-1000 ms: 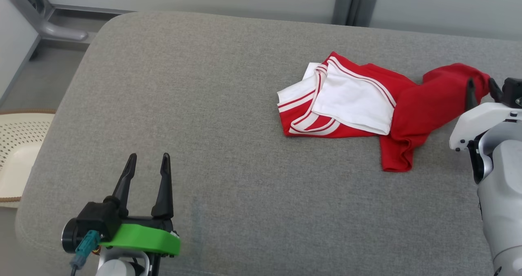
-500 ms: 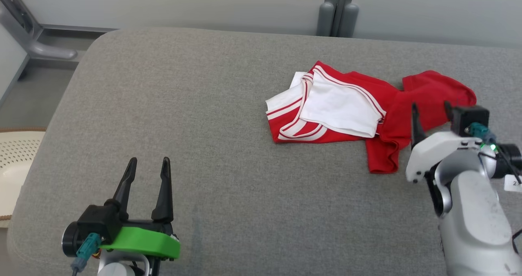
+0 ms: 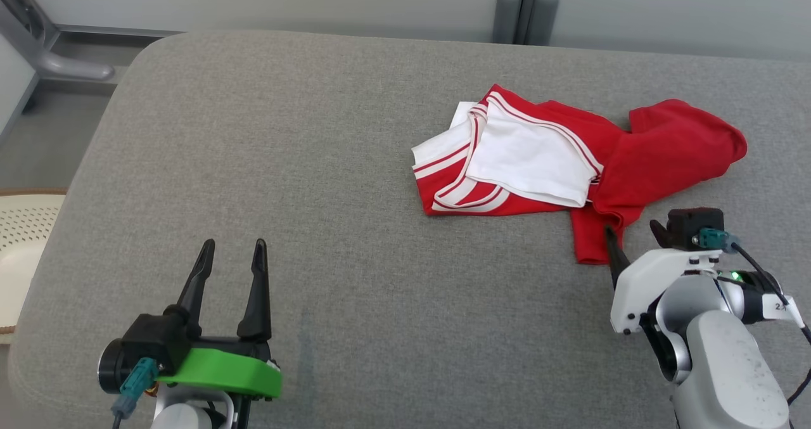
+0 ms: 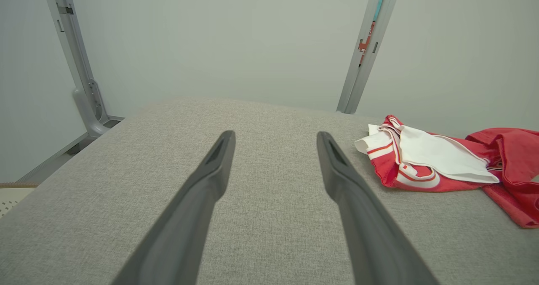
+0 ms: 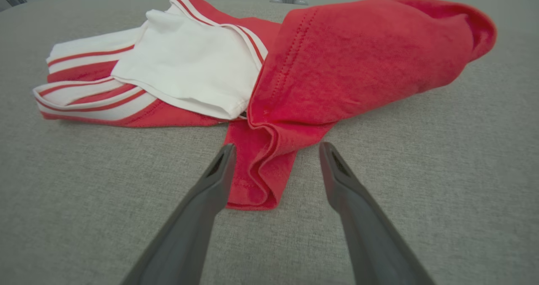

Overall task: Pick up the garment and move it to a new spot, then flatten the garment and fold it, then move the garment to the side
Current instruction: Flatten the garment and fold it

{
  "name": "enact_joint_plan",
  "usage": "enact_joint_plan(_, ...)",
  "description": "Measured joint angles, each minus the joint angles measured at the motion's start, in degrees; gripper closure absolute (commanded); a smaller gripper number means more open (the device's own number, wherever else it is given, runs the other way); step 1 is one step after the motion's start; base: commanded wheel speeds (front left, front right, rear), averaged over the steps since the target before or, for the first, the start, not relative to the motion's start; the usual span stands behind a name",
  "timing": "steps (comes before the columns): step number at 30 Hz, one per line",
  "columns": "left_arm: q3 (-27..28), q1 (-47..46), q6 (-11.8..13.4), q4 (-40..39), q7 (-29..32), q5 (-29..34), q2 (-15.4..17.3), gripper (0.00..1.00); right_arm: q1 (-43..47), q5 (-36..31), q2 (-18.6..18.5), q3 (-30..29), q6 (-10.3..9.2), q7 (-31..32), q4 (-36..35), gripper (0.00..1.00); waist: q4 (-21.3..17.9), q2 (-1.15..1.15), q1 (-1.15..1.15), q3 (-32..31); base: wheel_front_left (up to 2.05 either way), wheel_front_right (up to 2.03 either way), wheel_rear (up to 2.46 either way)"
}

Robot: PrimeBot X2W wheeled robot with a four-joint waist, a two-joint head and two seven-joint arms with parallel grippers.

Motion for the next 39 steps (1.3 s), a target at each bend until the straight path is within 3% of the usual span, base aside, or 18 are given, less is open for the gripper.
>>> enact_joint_plan(9,-0.4,-0.6,0.0,0.2,0.0,-0.3,-0.1,0.0,-6.9,-3.7,0.1,-3.8,0.01,1.4,11.8,0.0,1.4,0.0,0.0,1.1,0.0,0.0,0.0)
enact_joint_plan(10,-0.4,-0.6,0.0,0.2,0.0,-0.3,-0.1,0.0,-7.3,-4.4,0.1,-4.3,0.01,1.1,12.7,0.36,1.5,0.0,0.0,1.2,0.0,0.0,0.0)
enact_joint_plan(11,-0.4,-0.6,0.0,0.2,0.0,-0.3,-0.1,0.0,-7.8,-5.3,0.1,-4.9,0.01,0.1,13.4,1.0,1.5,0.0,0.0,1.2,0.0,0.0,0.0)
enact_joint_plan(19,0.0,-0.2,0.0,0.6,0.0,-0.2,-0.1,0.0,-8.9,-2.3,0.1,-16.2,0.01,-8.6,10.7,1.0,1.3,0.0,0.0,-0.3,0.0,0.0,0.0)
enact_joint_plan(24,0.3,0.7,0.0,0.6,0.0,-0.1,-0.1,0.0,-6.0,-0.5,0.1,-23.5,0.01,-9.9,6.8,1.0,0.0,0.0,0.0,-1.5,0.0,0.0,0.0)
enact_joint_plan(25,0.3,0.8,0.0,0.5,0.0,-0.1,0.0,0.0,-5.5,0.7,0.1,-25.2,0.01,-9.9,7.0,0.86,-0.4,0.0,0.0,-1.8,0.0,0.0,0.0)
enact_joint_plan(26,0.2,0.8,0.0,0.5,0.0,-0.1,0.0,0.0,-4.9,0.1,-0.1,-26.3,0.01,-9.9,7.2,0.0,-0.8,0.0,0.0,-2.0,0.0,0.0,0.0)
enact_joint_plan(33,0.0,1.2,0.0,0.9,0.0,-0.1,0.4,0.0,-2.0,-0.8,0.0,-25.6,0.0,-14.1,9.7,0.0,-3.0,0.0,0.0,-3.7,0.0,0.0,0.0)
enact_joint_plan(39,0.5,2.5,0.0,1.3,0.0,-0.2,0.8,0.0,4.2,-0.2,0.1,-14.6,0.01,-21.7,3.9,0.0,-4.4,0.0,0.0,-5.8,0.0,0.0,0.0)
